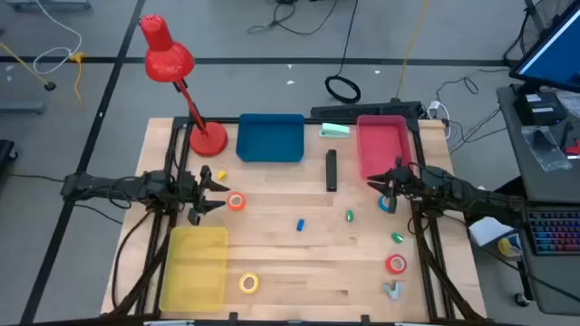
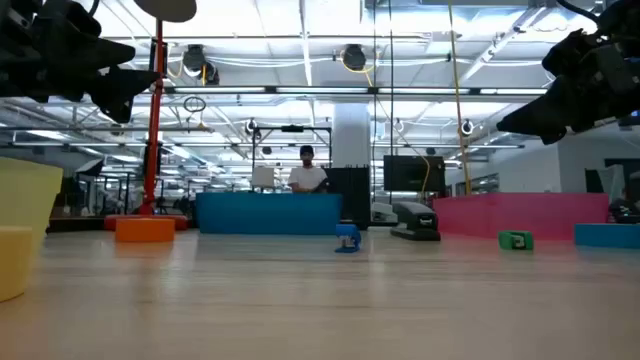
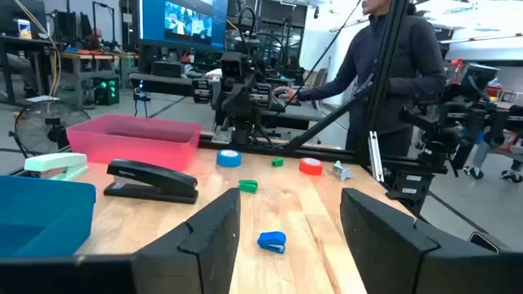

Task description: Pick and place Stapler, Stapler remover, tape

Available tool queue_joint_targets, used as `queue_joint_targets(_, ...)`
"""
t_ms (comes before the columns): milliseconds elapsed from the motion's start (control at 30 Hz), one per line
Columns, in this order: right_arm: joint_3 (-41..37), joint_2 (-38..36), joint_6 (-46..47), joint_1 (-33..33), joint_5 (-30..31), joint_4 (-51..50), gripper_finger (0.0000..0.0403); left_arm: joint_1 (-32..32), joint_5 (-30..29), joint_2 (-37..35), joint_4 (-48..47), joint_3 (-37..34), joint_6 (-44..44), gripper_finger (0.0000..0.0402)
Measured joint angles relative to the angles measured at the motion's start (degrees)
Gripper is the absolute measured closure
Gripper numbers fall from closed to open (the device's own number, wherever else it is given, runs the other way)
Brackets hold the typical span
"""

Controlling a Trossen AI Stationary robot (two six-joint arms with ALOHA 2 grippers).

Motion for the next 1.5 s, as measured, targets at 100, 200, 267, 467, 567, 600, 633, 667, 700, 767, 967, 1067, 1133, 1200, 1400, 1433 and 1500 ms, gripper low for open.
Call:
queue_joint_targets(100, 0.0, 0.0, 0.0, -0.01, 0.0, -0.01, 0.0332, -0.01, 0.0, -0.01, 0.0, 0.01, 0.0, 0.019)
queue_joint_targets(200, -0.02, 0.0, 0.0, 0.0, 0.0, 0.0, 0.0332, -0.01, 0.0, -0.02, 0.02, 0.02, 0.0, 0.019)
queue_joint_targets(267, 0.0, 0.0, -0.02, 0.0, 0.0, -0.02, 0.0332, 0.0, 0.0, 0.0, 0.0, 0.0, 0.0, 0.019)
queue_joint_targets(467, -0.02, 0.0, 0.0, -0.02, 0.0, -0.02, 0.0332, -0.02, 0.0, -0.02, 0.02, 0.01, 0.0, 0.019)
queue_joint_targets(567, 0.0, 0.0, -0.02, -0.02, 0.0, -0.02, 0.0332, -0.01, 0.0, -0.01, 0.0, 0.01, 0.0, 0.019)
queue_joint_targets(600, 0.0, 0.0, -0.01, -0.01, 0.0, -0.01, 0.0332, -0.02, 0.0, -0.02, 0.0, 0.01, 0.0, 0.019)
queue_joint_targets(633, -0.02, 0.0, 0.0, -0.01, 0.0, -0.02, 0.0332, 0.0, 0.0, -0.02, 0.0, 0.0, 0.0, 0.019)
queue_joint_targets(667, 0.0, 0.0, 0.0, -0.02, 0.0, -0.02, 0.0332, -0.02, 0.0, -0.01, 0.0, 0.02, 0.0, 0.019)
queue_joint_targets(700, -0.02, 0.0, 0.0, -0.02, 0.0, -0.02, 0.0332, -0.01, 0.0, -0.01, 0.0, 0.02, 0.0, 0.019)
queue_joint_targets(767, 0.0, 0.0, 0.0, -0.01, 0.0, -0.02, 0.0332, -0.02, 0.0, -0.01, 0.01, 0.02, 0.0, 0.019)
queue_joint_targets(967, -0.01, 0.0, -0.01, -0.01, 0.0, -0.02, 0.0332, -0.01, 0.0, -0.01, 0.02, 0.01, 0.0, 0.019)
queue_joint_targets(1067, 0.0, 0.0, -0.01, -0.01, 0.0, -0.01, 0.0332, 0.0, 0.0, 0.0, 0.0, 0.01, 0.0, 0.019)
queue_joint_targets(1133, 0.0, 0.0, 0.0, -0.02, 0.0, -0.02, 0.0332, -0.01, 0.0, 0.0, 0.02, 0.0, 0.0, 0.019)
queue_joint_targets(1200, 0.0, 0.0, -0.01, -0.01, 0.0, -0.02, 0.0332, 0.0, 0.0, 0.0, 0.02, 0.02, 0.0, 0.019)
queue_joint_targets(1400, -0.01, 0.0, -0.17, -0.01, 0.07, -0.01, 0.0332, 0.0, 0.0, -0.02, 0.0, 0.02, 0.0, 0.019)
queue_joint_targets(1433, 0.0, 0.0, -0.54, -0.02, 0.26, -0.01, 0.0332, -0.02, 0.0, 0.0, 0.01, 0.01, 0.0, 0.019)
queue_joint_targets(1500, 0.0, 0.0, -1.82, -0.02, 1.19, 0.0, 0.0332, 0.0, 0.0, -0.02, 0.0, 0.02, 0.0, 0.019)
